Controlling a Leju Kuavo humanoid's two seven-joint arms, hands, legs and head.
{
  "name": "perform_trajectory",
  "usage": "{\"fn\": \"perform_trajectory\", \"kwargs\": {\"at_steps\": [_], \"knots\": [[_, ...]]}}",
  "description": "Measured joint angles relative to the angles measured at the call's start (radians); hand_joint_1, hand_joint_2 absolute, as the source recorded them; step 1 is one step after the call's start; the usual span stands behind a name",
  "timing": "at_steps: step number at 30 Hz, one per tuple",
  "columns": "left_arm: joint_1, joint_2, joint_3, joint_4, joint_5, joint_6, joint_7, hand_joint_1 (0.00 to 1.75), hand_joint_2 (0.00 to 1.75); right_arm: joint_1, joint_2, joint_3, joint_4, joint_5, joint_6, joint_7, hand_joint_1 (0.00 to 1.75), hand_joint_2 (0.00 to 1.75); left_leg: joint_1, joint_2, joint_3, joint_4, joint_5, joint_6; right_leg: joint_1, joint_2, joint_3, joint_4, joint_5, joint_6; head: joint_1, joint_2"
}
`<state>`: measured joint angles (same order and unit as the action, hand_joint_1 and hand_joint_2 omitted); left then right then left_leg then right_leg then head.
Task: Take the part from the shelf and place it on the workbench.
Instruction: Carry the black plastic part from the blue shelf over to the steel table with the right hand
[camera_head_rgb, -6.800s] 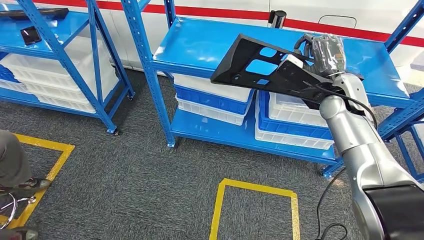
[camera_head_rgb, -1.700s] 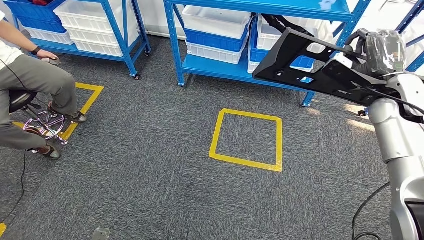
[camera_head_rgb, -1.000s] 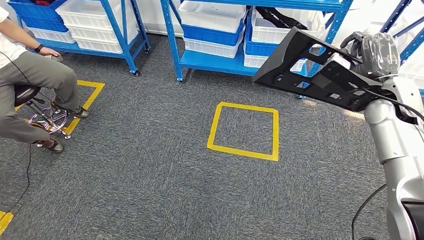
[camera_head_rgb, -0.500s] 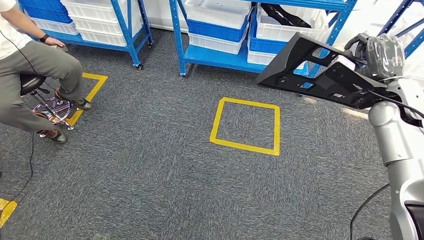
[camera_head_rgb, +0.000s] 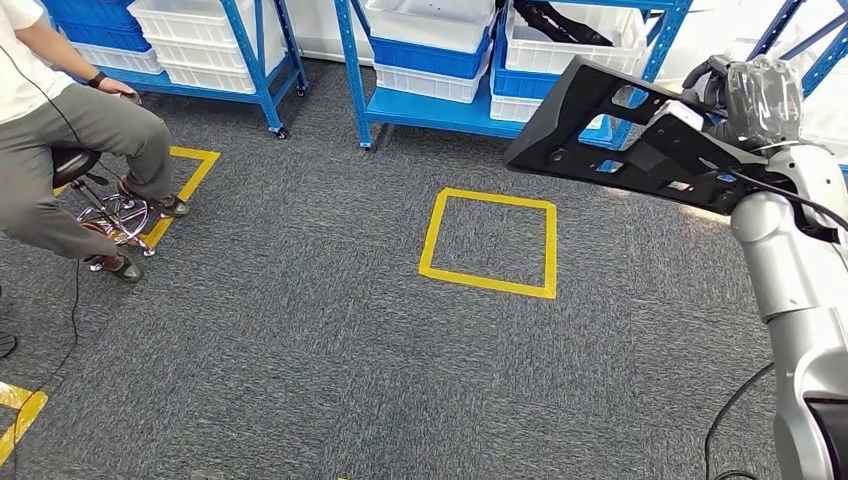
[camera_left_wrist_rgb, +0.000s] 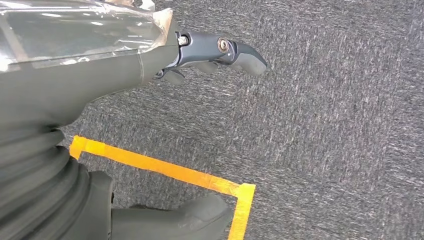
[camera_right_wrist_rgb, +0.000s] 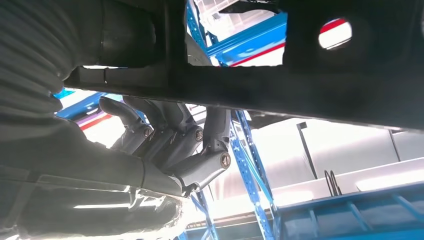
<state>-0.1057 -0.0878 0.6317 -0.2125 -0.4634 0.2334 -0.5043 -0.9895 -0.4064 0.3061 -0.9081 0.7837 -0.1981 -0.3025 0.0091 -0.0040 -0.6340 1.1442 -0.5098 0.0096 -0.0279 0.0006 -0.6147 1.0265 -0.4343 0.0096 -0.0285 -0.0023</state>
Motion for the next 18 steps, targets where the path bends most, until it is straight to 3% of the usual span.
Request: {"fn": "perform_trajectory", "kwargs": {"at_steps": [2,6,8,10,12,13,15,17,18], "knots": [[-0.001,0.001,0.0,0.0,-0.003,0.002,-0.002,0.0,1.75,-0.007,0.0,0.0,0.0,0.0,0.0,-0.001,1.73,1.75,-0.006,0.0,0.066,-0.103,0.019,0.011,0.002,0.0,-0.006,0.0,0.008,0.01,0.001,0.0],[-0.001,0.0,0.0,0.0,-0.008,0.011,-0.002,0.0,1.75,-0.017,0.002,0.005,0.003,0.016,-0.004,-0.004,1.73,1.75,-0.015,0.002,0.069,-0.134,0.042,0.035,0.002,-0.001,-0.018,-0.001,0.019,0.036,0.004,0.0],[-0.001,-0.001,0.0,0.0,-0.008,0.013,-0.002,0.0,1.75,-0.021,0.002,0.009,0.004,0.023,-0.006,-0.004,1.73,1.75,-0.013,0.006,0.064,-0.149,0.063,0.05,0.006,-0.002,-0.048,0.056,-0.018,0.032,0.006,0.0],[0.001,-0.002,0.001,0.0,-0.008,0.014,-0.002,0.0,1.75,-0.025,0.002,0.015,0.007,0.03,-0.008,-0.004,1.73,1.75,-0.015,0.005,0.05,-0.15,0.075,0.059,0.006,-0.001,-0.097,0.181,-0.085,0.02,0.008,0.0],[0.003,-0.003,0.001,0.001,-0.008,0.014,-0.001,0.0,1.75,-0.024,0.003,0.02,0.011,0.035,-0.011,-0.004,1.73,1.75,-0.017,0.001,0.036,-0.149,0.084,0.059,0.006,-0.001,-0.12,0.265,-0.119,0.024,0.008,0.0],[0.004,-0.004,0.001,0.001,-0.008,0.014,0.0,0.0,1.75,-0.023,0.004,0.023,0.013,0.038,-0.014,-0.004,1.73,1.75,-0.017,-0.003,0.03,-0.148,0.088,0.058,0.005,-0.001,-0.105,0.254,-0.114,0.031,0.008,0.0],[0.005,-0.005,0.002,0.001,-0.009,0.014,0.001,0.0,1.75,-0.025,0.006,0.027,0.014,0.041,-0.017,-0.004,1.73,1.75,-0.017,-0.012,0.02,-0.142,0.094,0.053,0.001,0.006,-0.029,0.135,-0.078,0.046,0.009,0.0],[0.005,-0.005,0.002,0.001,-0.01,0.014,0.001,0.0,1.75,-0.03,0.005,0.03,0.014,0.042,-0.02,-0.004,1.73,1.75,-0.021,-0.022,0.005,-0.128,0.097,0.045,0.002,0.022,0.036,0.022,-0.052,0.047,0.007,0.0],[0.005,-0.005,0.002,0.001,-0.011,0.014,0.002,0.0,1.75,-0.03,0.004,0.032,0.014,0.042,-0.02,-0.004,1.73,1.75,-0.023,-0.027,-0.002,-0.124,0.099,0.041,0.003,0.027,0.047,-0.001,-0.048,0.043,0.007,0.0]]}}
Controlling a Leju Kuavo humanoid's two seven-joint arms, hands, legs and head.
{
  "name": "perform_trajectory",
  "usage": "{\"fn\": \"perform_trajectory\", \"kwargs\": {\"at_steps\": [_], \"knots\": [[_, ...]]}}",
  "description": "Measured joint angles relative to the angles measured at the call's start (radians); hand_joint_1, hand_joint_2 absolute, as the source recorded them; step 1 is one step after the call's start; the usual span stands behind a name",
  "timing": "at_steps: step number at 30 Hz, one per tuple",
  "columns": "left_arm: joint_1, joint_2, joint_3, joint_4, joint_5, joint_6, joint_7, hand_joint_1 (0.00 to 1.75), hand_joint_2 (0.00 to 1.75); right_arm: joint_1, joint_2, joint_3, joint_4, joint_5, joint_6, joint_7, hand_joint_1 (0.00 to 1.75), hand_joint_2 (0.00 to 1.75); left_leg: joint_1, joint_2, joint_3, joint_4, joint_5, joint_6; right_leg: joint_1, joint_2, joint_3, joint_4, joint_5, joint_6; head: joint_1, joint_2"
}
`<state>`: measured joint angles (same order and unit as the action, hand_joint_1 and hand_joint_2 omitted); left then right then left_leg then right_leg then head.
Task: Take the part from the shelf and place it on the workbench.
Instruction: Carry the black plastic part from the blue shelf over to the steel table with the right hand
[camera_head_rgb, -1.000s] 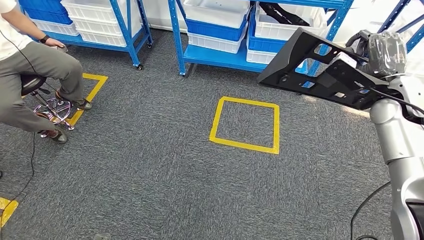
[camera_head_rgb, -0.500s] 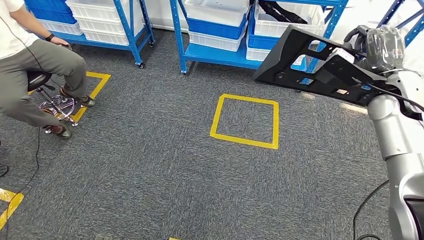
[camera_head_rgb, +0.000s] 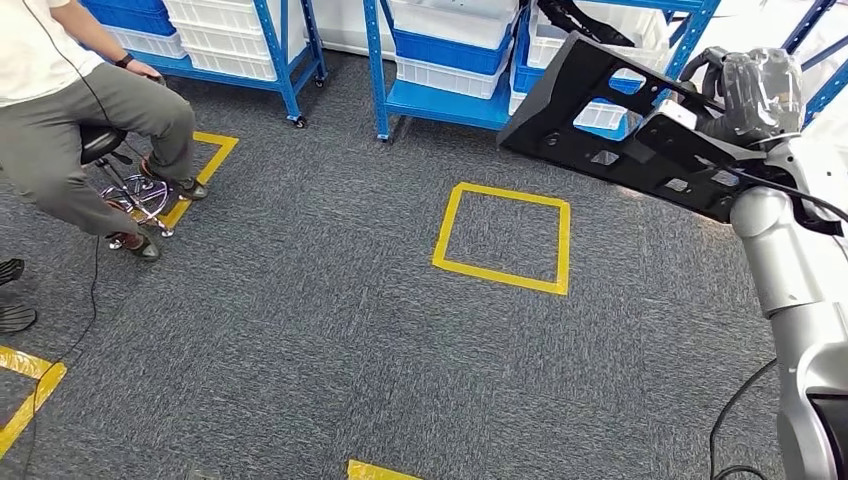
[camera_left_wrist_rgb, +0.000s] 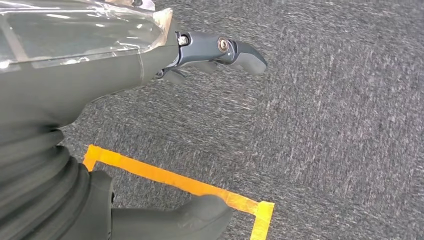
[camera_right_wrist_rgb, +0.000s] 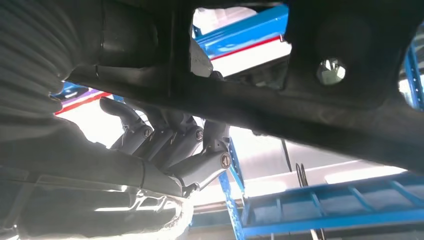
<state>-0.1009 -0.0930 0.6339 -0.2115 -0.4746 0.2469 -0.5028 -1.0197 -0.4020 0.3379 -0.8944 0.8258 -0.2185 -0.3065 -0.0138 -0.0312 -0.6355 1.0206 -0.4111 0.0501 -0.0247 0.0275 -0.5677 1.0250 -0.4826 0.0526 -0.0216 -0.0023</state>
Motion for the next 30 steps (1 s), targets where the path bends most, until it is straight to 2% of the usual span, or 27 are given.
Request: {"fn": "perform_trajectory", "kwargs": {"at_steps": [1,2,4,5,7,8,9,10,11,13,14,15,16,18,20,21,23,24,25,26,28,29,30], "knots": [[0.001,0.0,0.0,0.0,-0.002,0.0,0.001,0.0,1.75,0.001,0.0,0.001,0.0,0.0,0.0,0.0,1.73,1.75,-0.001,-0.005,-0.006,0.002,0.003,-0.006,0.004,-0.002,0.0,-0.004,0.001,-0.006,-0.001,0.0],[0.003,0.001,0.001,0.0,-0.003,0.0,0.001,0.0,1.75,0.002,0.0,0.003,0.0,0.001,0.0,0.0,1.73,1.75,0.001,-0.01,-0.01,0.002,0.007,-0.011,0.0,-0.008,-0.002,-0.004,0.005,-0.013,-0.001,0.0],[0.007,0.001,0.002,0.001,-0.006,-0.001,0.003,0.0,1.75,0.002,0.0,0.006,-0.001,0.002,-0.001,0.0,1.73,1.75,0.005,-0.005,-0.023,0.022,-0.009,-0.023,-0.006,-0.021,-0.003,-0.005,0.012,-0.025,-0.002,0.0],[0.007,0.002,0.002,0.001,-0.007,-0.001,0.004,0.0,1.75,0.002,0.001,0.008,-0.001,0.002,-0.001,0.0,1.73,1.75,0.008,0.002,-0.039,0.056,-0.032,-0.03,-0.011,-0.027,-0.003,-0.006,0.015,-0.031,-0.004,0.0],[0.007,0.001,0.002,0.001,-0.008,-0.004,0.009,0.0,1.75,0.002,0.0,0.01,-0.002,0.003,-0.001,0.0,1.73,1.75,0.016,0.015,-0.092,0.18,-0.098,-0.044,-0.009,-0.04,-0.005,-0.006,0.018,-0.039,-0.007,0.0],[0.008,0.001,0.003,0.002,-0.01,-0.005,0.013,0.0,1.75,0.003,0.0,0.011,-0.002,0.003,-0.001,0.0,1.73,1.75,0.021,0.018,-0.119,0.242,-0.122,-0.05,-0.009,-0.047,-0.005,-0.006,0.018,-0.04,-0.007,0.0],[0.009,0.001,0.003,0.002,-0.011,-0.007,0.019,0.0,1.75,0.005,0.0,0.012,-0.002,0.004,-0.001,0.0,1.73,1.75,0.025,0.021,-0.135,0.281,-0.131,-0.054,-0.008,-0.055,-0.006,-0.006,0.018,-0.04,-0.007,0.0],[0.009,0.001,0.002,0.002,-0.014,-0.009,0.024,0.0,1.75,0.006,0.0,0.013,-0.002,0.005,-0.001,0.0,1.73,1.75,0.029,0.024,-0.132,0.281,-0.122,-0.057,-0.009,-0.062,-0.006,-0.006,0.018,-0.04,-0.007,0.0],[0.009,0.001,0.002,0.003,-0.017,-0.011,0.028,0.0,1.75,0.007,0.0,0.014,-0.002,0.005,-0.001,0.0,1.73,1.75,0.033,0.03,-0.11,0.242,-0.098,-0.059,-0.01,-0.069,-0.006,-0.006,0.018,-0.04,-0.007,0.0],[0.009,0.001,0.002,0.003,-0.024,-0.014,0.034,0.0,1.75,0.006,0.0,0.015,-0.004,0.006,-0.001,0.0,1.73,1.75,0.035,0.06,-0.036,0.107,-0.044,-0.061,-0.009,-0.082,-0.005,-0.006,0.018,-0.039,-0.008,0.0],[0.008,0.001,0.002,0.003,-0.026,-0.015,0.036,0.0,1.75,0.004,-0.002,0.015,-0.005,0.006,-0.001,0.0,1.73,1.75,0.033,0.071,-0.01,0.055,-0.028,-0.057,-0.006,-0.089,-0.006,-0.005,0.018,-0.035,-0.007,0.0],[0.008,0.0,0.002,0.003,-0.028,-0.015,0.038,0.0,1.75,0.001,-0.003,0.015,-0.006,0.006,-0.001,0.0,1.73,1.75,0.029,0.079,0.004,0.024,-0.021,-0.053,-0.002,-0.095,-0.008,-0.005,0.018,-0.03,-0.006,0.0],[0.007,0.0,0.002,0.003,-0.028,-0.016,0.039,0.0,1.75,0.0,-0.004,0.015,-0.007,0.006,-0.001,0.0,1.73,1.75,0.024,0.077,0.004,0.014,-0.021,-0.047,0.003,-0.101,-0.009,-0.006,0.02,-0.025,-0.005,0.0],[0.008,0.0,0.002,0.003,-0.029,-0.016,0.041,0.0,1.75,-0.001,-0.006,0.015,-0.008,0.006,-0.001,0.001,1.73,1.75,0.018,0.059,0.0,0.007,-0.012,-0.03,0.007,-0.112,-0.012,-0.009,0.02,-0.009,-0.005,0.0],[0.007,-0.002,0.002,0.003,-0.031,-0.016,0.043,0.0,1.75,0.002,-0.008,0.015,-0.009,0.006,-0.001,0.002,1.73,1.75,0.016,0.044,0.001,-0.004,-0.001,-0.01,0.003,-0.093,-0.03,0.022,-0.003,-0.004,-0.004,0.0],[0.006,-0.001,0.002,0.003,-0.031,-0.016,0.044,0.0,1.75,0.004,-0.011,0.015,-0.009,0.006,-0.001,0.002,1.73,1.75,0.017,0.036,0.0,-0.008,0.004,0.0,0.0,-0.074,-0.052,0.07,-0.028,-0.009,-0.003,0.0],[0.004,0.0,0.002,0.003,-0.035,-0.018,0.046,0.0,1.75,0.01,-0.019,0.015,-0.009,0.006,-0.002,0.003,1.73,1.75,0.014,0.017,-0.005,-0.009,0.009,0.01,0.002,-0.043,-0.113,0.206,-0.084,-0.018,-0.002,0.0],[0.004,0.0,0.002,0.003,-0.036,-0.019,0.047,0.0,1.75,0.015,-0.021,0.015,-0.009,0.006,-0.002,0.003,1.73,1.75,0.012,0.007,-0.007,-0.008,0.011,0.012,0.004,-0.035,-0.138,0.261,-0.101,-0.019,-0.002,0.0],[0.005,0.0,0.002,0.003,-0.038,-0.021,0.048,0.0,1.75,0.019,-0.023,0.015,-0.009,0.007,-0.002,0.003,1.73,1.75,0.01,-0.004,-0.008,-0.008,0.013,0.013,0.005,-0.032,-0.147,0.282,-0.103,-0.015,-0.002,0.0],[0.005,0.0,0.002,0.003,-0.039,-0.023,0.049,0.0,1.75,0.023,-0.023,0.015,-0.009,0.007,-0.003,0.003,1.73,1.75,0.008,-0.014,-0.009,-0.008,0.014,0.013,0.006,-0.03,-0.135,0.26,-0.089,-0.009,-0.002,0.0],[0.005,-0.001,0.002,0.003,-0.04,-0.025,0.05,0.0,1.75,0.026,-0.023,0.015,-0.009,0.007,-0.004,0.003,1.73,1.75,0.007,-0.035,-0.01,-0.007,0.018,0.01,0.005,-0.013,-0.067,0.129,-0.039,0.0,-0.002,0.0],[0.004,-0.001,0.002,0.003,-0.041,-0.025,0.051,0.0,1.75,0.026,-0.024,0.015,-0.01,0.007,-0.004,0.003,1.73,1.75,0.005,-0.045,-0.012,-0.004,0.02,0.007,0.006,-0.001,-0.033,0.063,-0.018,0.0,-0.002,0.0],[0.004,-0.001,0.002,0.003,-0.042,-0.025,0.052,0.0,1.75,0.025,-0.024,0.015,-0.01,0.007,-0.005,0.003,1.73,1.75,0.003,-0.053,-0.016,-0.002,0.022,0.003,0.007,0.008,-0.011,0.019,-0.004,-0.004,-0.002,0.0]]}}
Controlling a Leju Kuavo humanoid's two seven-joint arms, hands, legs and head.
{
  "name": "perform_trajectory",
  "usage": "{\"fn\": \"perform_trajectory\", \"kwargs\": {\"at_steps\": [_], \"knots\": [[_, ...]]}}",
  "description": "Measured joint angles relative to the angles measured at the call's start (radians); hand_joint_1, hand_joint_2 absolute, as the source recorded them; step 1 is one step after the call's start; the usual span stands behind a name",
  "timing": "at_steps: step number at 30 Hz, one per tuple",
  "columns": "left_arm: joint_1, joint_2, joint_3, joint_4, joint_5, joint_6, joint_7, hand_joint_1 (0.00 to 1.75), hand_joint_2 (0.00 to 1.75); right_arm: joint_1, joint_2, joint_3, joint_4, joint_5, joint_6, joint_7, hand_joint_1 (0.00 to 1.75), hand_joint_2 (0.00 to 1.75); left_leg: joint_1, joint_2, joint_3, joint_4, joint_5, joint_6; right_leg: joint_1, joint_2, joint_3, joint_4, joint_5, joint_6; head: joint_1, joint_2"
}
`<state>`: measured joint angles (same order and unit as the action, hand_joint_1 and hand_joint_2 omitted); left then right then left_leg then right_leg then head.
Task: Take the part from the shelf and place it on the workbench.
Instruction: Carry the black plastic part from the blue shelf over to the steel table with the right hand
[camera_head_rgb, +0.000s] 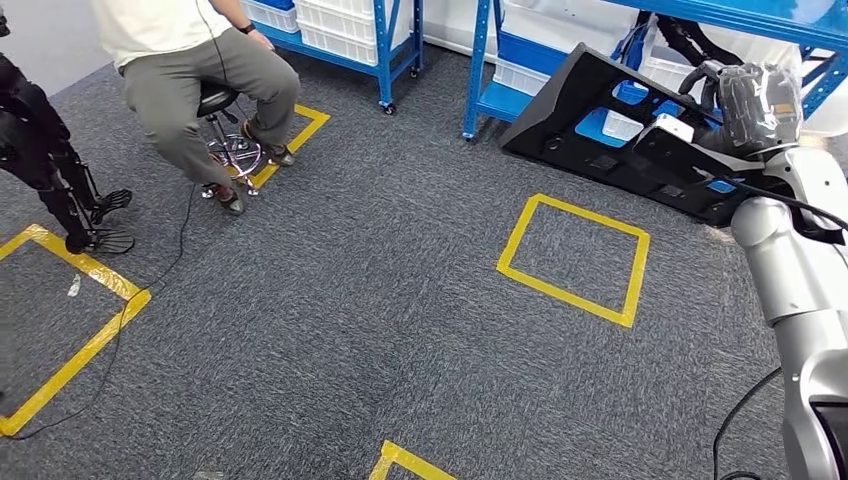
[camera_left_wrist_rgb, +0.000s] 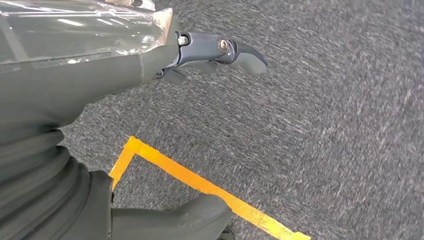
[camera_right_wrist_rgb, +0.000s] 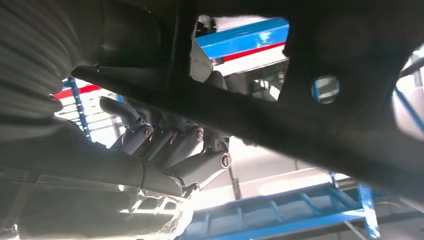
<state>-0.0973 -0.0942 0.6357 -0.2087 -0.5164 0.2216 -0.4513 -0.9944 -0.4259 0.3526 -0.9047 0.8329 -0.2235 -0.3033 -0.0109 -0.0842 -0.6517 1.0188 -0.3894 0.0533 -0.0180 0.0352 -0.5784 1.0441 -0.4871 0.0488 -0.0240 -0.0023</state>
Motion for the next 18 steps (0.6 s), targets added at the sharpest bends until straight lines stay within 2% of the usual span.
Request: {"fn": "perform_trajectory", "kwargs": {"at_steps": [1,2,3,4,5,6,8,9,10,11,12,14,15,16,18], "knots": [[0.0,0.0,0.0,0.0,-0.001,-0.001,0.001,0.0,1.75,0.0,0.0,0.0,-0.001,0.0,-0.001,0.0,1.73,1.75,-0.001,-0.007,-0.005,0.001,0.002,-0.004,0.002,0.005,0.009,-0.02,0.006,-0.005,0.0,0.0],[0.001,0.0,0.0,0.0,-0.002,-0.001,0.002,0.0,1.75,0.0,0.0,0.0,-0.001,0.0,-0.002,0.0,1.73,1.75,-0.002,-0.014,-0.009,0.002,0.005,-0.009,0.005,-0.001,0.009,-0.024,0.009,-0.011,-0.001,0.0],[0.002,0.001,0.0,0.0,-0.003,-0.002,0.002,0.0,1.75,0.0,0.002,0.001,-0.002,0.001,-0.003,0.0,1.73,1.75,-0.001,-0.02,-0.013,0.001,0.008,-0.013,-0.001,-0.009,0.008,-0.025,0.013,-0.017,-0.001,0.0],[0.004,0.001,0.0,0.0,-0.003,-0.002,0.003,0.0,1.75,0.001,0.004,0.001,-0.002,0.001,-0.004,0.0,1.73,1.75,0.0,-0.016,-0.019,0.007,0.004,-0.018,-0.004,-0.016,0.008,-0.026,0.017,-0.023,-0.001,0.0],[0.005,0.001,-0.001,0.0,-0.004,-0.002,0.003,0.0,1.75,0.001,0.006,0.001,-0.004,0.002,-0.006,0.0,1.73,1.75,0.0,-0.002,-0.029,0.027,-0.01,-0.024,-0.009,-0.025,0.008,-0.028,0.02,-0.029,-0.004,0.0],[0.005,0.002,-0.001,0.0,-0.005,-0.002,0.003,0.0,1.75,0.001,0.008,0.001,-0.005,0.002,-0.008,-0.001,1.73,1.75,0.002,0.018,-0.048,0.067,-0.035,-0.031,-0.013,-0.033,0.009,-0.03,0.023,-0.035,-0.008,0.0],[0.005,0.0,-0.002,0.0,-0.006,-0.004,0.004,0.0,1.75,0.002,0.008,0.001,-0.007,0.003,-0.011,-0.001,1.73,1.75,0.009,0.06,-0.105,0.193,-0.102,-0.045,-0.011,-0.05,0.008,-0.03,0.024,-0.042,-0.014,0.0],[0.004,0.0,-0.002,0.001,-0.006,-0.005,0.008,0.0,1.75,0.002,0.008,0.001,-0.007,0.003,-0.011,-0.001,1.73,1.75,0.015,0.069,-0.133,0.252,-0.124,-0.051,-0.01,-0.059,0.008,-0.03,0.023,-0.042,-0.014,0.0],[0.005,-0.001,-0.003,0.001,-0.006,-0.008,0.018,0.0,1.75,0.003,0.009,0.001,-0.007,0.003,-0.011,-0.001,1.73,1.75,0.019,0.074,-0.148,0.284,-0.13,-0.055,-0.011,-0.068,0.008,-0.03,0.023,-0.042,-0.014,0.0],[0.005,-0.001,-0.003,0.001,-0.007,-0.015,0.043,0.0,1.75,0.003,0.01,0.001,-0.007,0.004,-0.011,-0.002,1.73,1.75,0.023,0.078,-0.145,0.28,-0.119,-0.059,-0.012,-0.077,0.008,-0.03,0.023,-0.042,-0.014,0.0],[0.005,0.0,-0.003,0.001,-0.01,-0.026,0.083,0.0,1.75,0.003,0.013,0.001,-0.007,0.005,-0.011,-0.003,1.73,1.75,0.027,0.084,-0.123,0.239,-0.093,-0.061,-0.013,-0.086,0.008,-0.03,0.022,-0.041,-0.014,0.0],[0.006,0.001,-0.005,0.001,-0.022,-0.058,0.191,0.0,1.75,-0.002,0.023,0.001,-0.007,0.01,-0.011,-0.005,1.73,1.75,0.029,0.116,-0.051,0.104,-0.04,-0.062,-0.011,-0.099,0.009,-0.028,0.019,-0.035,-0.015,0.0],[0.006,0.002,-0.007,0.001,-0.033,-0.076,0.245,0.0,1.75,-0.007,0.028,0.001,-0.006,0.014,-0.012,-0.006,1.73,1.75,0.026,0.129,-0.024,0.052,-0.024,-0.058,-0.008,-0.105,0.008,-0.028,0.016,-0.03,-0.014,0.0],[0.007,0.002,-0.011,0.002,-0.045,-0.093,0.294,0.0,1.75,-0.012,0.033,0.002,-0.006,0.017,-0.012,-0.006,1.73,1.75,0.022,0.138,-0.01,0.022,-0.018,-0.054,-0.003,-0.111,0.008,-0.028,0.015,-0.024,-0.012,0.0],[0.01,0.002,-0.021,0.004,-0.068,-0.115,0.369,0.0,1.75,-0.02,0.043,0.003,-0.005,0.021,-0.012,-0.006,1.73,1.75,0.014,0.124,-0.01,0.011,-0.017,-0.04,0.004,-0.126,0.009,-0.032,0.014,-0.012,-0.008,0.0]]}}
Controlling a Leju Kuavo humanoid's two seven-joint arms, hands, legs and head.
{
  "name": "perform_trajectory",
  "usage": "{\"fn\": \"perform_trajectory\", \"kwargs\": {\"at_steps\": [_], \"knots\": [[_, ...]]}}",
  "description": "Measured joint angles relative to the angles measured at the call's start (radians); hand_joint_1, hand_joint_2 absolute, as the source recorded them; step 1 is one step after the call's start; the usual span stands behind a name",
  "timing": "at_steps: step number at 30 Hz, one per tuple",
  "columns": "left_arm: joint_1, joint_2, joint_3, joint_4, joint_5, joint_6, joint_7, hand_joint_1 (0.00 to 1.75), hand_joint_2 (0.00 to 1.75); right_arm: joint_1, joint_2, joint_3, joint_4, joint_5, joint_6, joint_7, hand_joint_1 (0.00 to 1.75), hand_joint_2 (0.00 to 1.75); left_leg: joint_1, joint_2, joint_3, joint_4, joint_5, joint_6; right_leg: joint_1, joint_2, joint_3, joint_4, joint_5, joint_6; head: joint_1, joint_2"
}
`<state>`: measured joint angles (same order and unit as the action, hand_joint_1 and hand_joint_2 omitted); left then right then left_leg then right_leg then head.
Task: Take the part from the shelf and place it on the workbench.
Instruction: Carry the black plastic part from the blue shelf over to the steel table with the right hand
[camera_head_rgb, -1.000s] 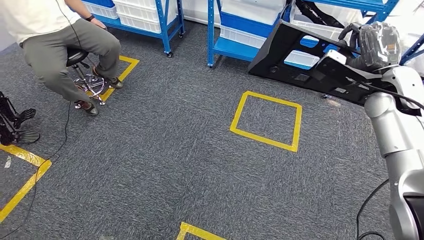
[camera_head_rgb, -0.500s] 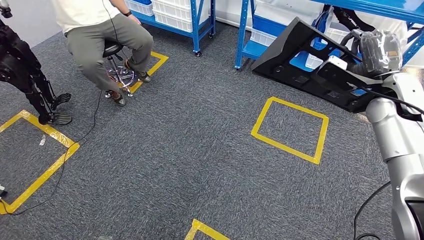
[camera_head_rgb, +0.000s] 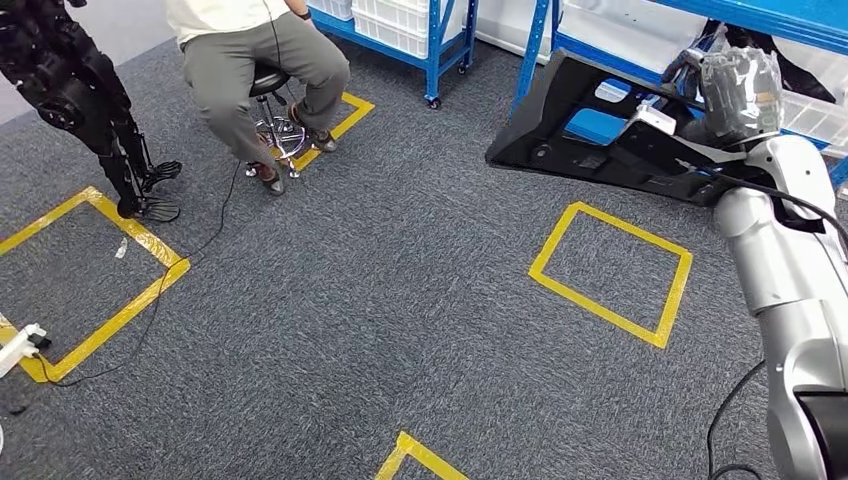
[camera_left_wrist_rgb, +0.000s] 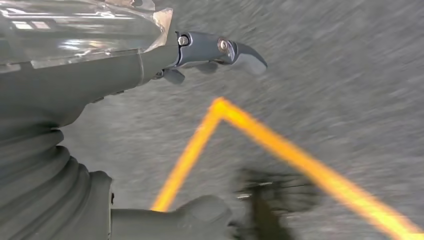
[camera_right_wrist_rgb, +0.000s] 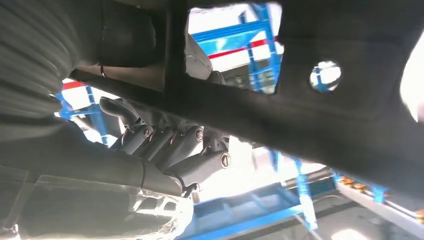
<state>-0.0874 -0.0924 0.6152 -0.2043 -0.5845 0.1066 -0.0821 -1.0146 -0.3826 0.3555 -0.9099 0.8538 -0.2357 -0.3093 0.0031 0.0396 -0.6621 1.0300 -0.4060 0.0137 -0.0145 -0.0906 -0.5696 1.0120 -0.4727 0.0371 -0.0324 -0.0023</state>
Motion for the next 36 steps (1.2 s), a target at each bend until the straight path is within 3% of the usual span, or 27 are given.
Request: {"fn": "perform_trajectory", "kwargs": {"at_steps": [2,4,6,7,8,9,11,13,15,16,18,20,21,23,24,26,28,31,33,36], "knots": [[0.004,-0.001,-0.01,0.002,-0.016,-0.004,0.05,0.0,1.75,0.0,0.007,0.001,0.0,0.002,0.0,0.001,1.73,1.75,-0.003,-0.019,0.005,-0.011,0.007,0.018,-0.003,0.011,-0.008,0.017,-0.015,0.009,0.002,0.0],[0.006,0.0,-0.018,0.003,-0.03,-0.007,0.091,0.0,1.75,0.002,0.007,0.0,0.0,0.003,0.0,0.003,1.73,1.75,-0.001,-0.039,0.011,-0.021,0.015,0.035,-0.008,0.049,-0.048,0.103,-0.059,0.003,0.004,0.0],[0.006,0.002,-0.027,0.003,-0.045,-0.008,0.122,0.0,1.75,0.008,0.005,0.0,0.0,0.004,0.0,0.005,1.73,1.75,-0.002,-0.062,0.011,-0.022,0.016,0.042,-0.006,0.077,-0.114,0.234,-0.107,-0.004,0.007,0.0],[0.006,0.003,-0.031,0.003,-0.052,-0.006,0.133,0.0,1.75,0.012,0.005,0.0,0.0,0.006,0.0,0.006,1.73,1.75,-0.003,-0.074,0.011,-0.022,0.016,0.043,-0.004,0.083,-0.137,0.276,-0.116,-0.002,0.007,0.0],[0.007,0.004,-0.035,0.003,-0.057,-0.003,0.14,0.0,1.75,0.015,0.005,0.0,0.0,0.007,0.0,0.007,1.73,1.75,-0.004,-0.085,0.011,-0.021,0.016,0.043,-0.003,0.087,-0.144,0.281,-0.109,0.003,0.007,0.0],[0.007,0.004,-0.039,0.003,-0.061,-0.001,0.145,0.0,1.75,0.017,0.006,0.0,-0.001,0.008,0.001,0.008,1.73,1.75,-0.005,-0.097,0.011,-0.02,0.017,0.043,-0.003,0.089,-0.132,0.247,-0.089,0.009,0.007,0.0],[0.007,0.004,-0.043,0.003,-0.063,0.0,0.15,0.0,1.75,0.018,0.006,-0.002,-0.003,0.009,0.001,0.009,1.73,1.75,-0.006,-0.117,0.009,-0.016,0.017,0.041,-0.006,0.112,-0.07,0.114,-0.033,0.02,0.008,0.0],[0.008,0.005,-0.045,0.003,-0.064,-0.001,0.152,0.0,1.75,0.016,0.007,-0.003,-0.005,0.011,0.001,0.01,1.73,1.75,-0.01,-0.135,0.004,-0.009,0.017,0.035,-0.006,0.132,-0.028,0.025,0.002,0.014,0.007,0.0],[0.012,0.006,-0.047,0.004,-0.064,-0.005,0.151,0.0,1.75,0.016,0.011,-0.003,-0.007,0.015,0.002,0.012,1.73,1.75,-0.011,-0.148,-0.002,-0.007,0.019,0.027,-0.003,0.125,-0.024,0.015,0.009,0.002,0.007,0.0],[0.014,0.009,-0.048,0.004,-0.063,-0.01,0.152,0.0,1.75,0.016,0.015,-0.003,-0.008,0.016,0.002,0.013,1.73,1.75,-0.01,-0.147,-0.005,-0.005,0.018,0.023,-0.007,0.118,-0.022,0.014,0.012,-0.003,0.007,0.0],[0.017,0.012,-0.048,0.004,-0.063,-0.02,0.154,0.0,1.75,0.016,0.022,-0.003,-0.011,0.019,0.002,0.016,1.73,1.75,-0.01,-0.114,-0.023,0.034,-0.01,0.011,-0.013,0.103,-0.018,0.011,0.015,-0.018,0.002,0.0],[0.016,0.013,-0.048,0.005,-0.064,-0.027,0.161,0.0,1.75,0.015,0.026,-0.003,-0.014,0.023,0.004,0.019,1.73,1.75,-0.005,-0.069,-0.073,0.142,-0.069,-0.002,-0.011,0.088,-0.015,0.01,0.015,-0.03,-0.002,0.0],[0.016,0.013,-0.049,0.005,-0.064,-0.029,0.165,0.0,1.75,0.015,0.027,-0.003,-0.015,0.024,0.004,0.02,1.73,1.75,0.0,-0.059,-0.103,0.205,-0.095,-0.007,-0.009,0.08,-0.015,0.01,0.014,-0.033,-0.003,0.0],[0.016,0.012,-0.049,0.006,-0.068,-0.031,0.172,0.0,1.75,0.015,0.03,-0.003,-0.015,0.027,0.006,0.022,1.73,1.75,0.009,-0.051,-0.133,0.266,-0.107,-0.014,-0.008,0.064,-0.014,0.01,0.013,-0.033,-0.003,0.0],[0.017,0.012,-0.05,0.006,-0.07,-0.032,0.174,0.0,1.75,0.015,0.032,-0.003,-0.016,0.028,0.007,0.022,1.73,1.75,0.013,-0.047,-0.121,0.245,-0.089,-0.017,-0.008,0.057,-0.014,0.01,0.012,-0.033,-0.003,0.0],[0.016,0.013,-0.051,0.006,-0.076,-0.037,0.179,0.0,1.75,0.014,0.035,-0.003,-0.019,0.031,0.009,0.023,1.73,1.75,0.016,-0.023,-0.052,0.119,-0.036,-0.017,-0.007,0.044,-0.011,0.01,0.01,-0.03,-0.003,0.0],[0.014,0.013,-0.052,0.006,-0.08,-0.042,0.185,0.0,1.75,0.011,0.037,-0.005,-0.022,0.035,0.012,0.023,1.73,1.75,0.012,-0.004,0.0,0.022,-0.009,-0.01,-0.001,0.033,-0.011,0.011,0.005,-0.023,-0.002,0.0],[0.014,0.014,-0.056,0.006,-0.092,-0.053,0.202,0.0,1.75,0.011,0.038,-0.006,-0.024,0.042,0.019,0.023,1.73,1.75,0.002,-0.02,0.009,0.001,-0.004,0.009,0.005,0.018,-0.011,0.007,0.001,-0.007,0.002,0.0],[0.015,0.013,-0.06,0.006,-0.096,-0.064,0.212,0.0,1.75,0.014,0.038,-0.006,-0.027,0.044,0.019,0.023,1.73,1.75,0.001,-0.032,0.015,-0.012,0.004,0.027,0.003,0.033,-0.025,0.036,-0.017,0.0,0.002,0.0],[0.013,0.015,-0.063,0.006,-0.102,-0.072,0.216,0.0,1.75,0.023,0.03,-0.008,-0.029,0.046,0.019,0.023,1.73,1.75,0.001,-0.051,0.018,-0.019,0.009,0.043,-0.001,0.076,-0.108,0.206,-0.09,-0.009,0.005,0.0]]}}
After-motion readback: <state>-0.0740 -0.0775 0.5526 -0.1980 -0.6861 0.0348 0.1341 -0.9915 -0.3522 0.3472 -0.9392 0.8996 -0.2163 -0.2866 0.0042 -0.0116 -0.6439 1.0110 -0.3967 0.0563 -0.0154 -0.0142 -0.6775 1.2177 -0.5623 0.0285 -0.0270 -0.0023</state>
